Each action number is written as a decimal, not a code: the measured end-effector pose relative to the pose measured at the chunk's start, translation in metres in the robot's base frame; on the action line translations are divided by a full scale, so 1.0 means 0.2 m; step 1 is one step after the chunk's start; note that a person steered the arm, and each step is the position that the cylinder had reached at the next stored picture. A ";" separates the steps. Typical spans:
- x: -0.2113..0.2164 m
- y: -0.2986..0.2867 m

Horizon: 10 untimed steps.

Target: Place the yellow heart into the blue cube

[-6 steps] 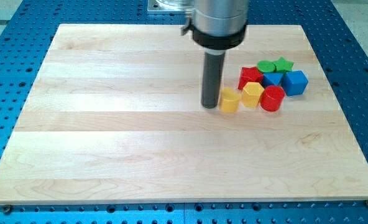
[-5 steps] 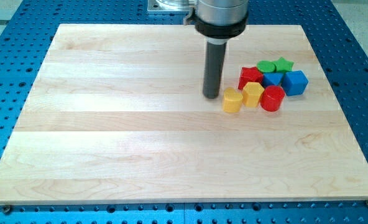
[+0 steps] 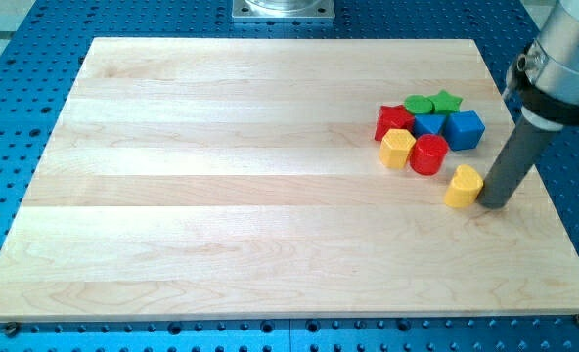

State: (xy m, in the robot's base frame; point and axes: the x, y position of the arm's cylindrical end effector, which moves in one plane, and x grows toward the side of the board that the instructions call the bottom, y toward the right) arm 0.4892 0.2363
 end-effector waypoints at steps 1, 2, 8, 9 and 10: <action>0.27 -0.08; 0.12 -0.28; -0.12 0.09; -0.16 -0.01; -0.16 -0.07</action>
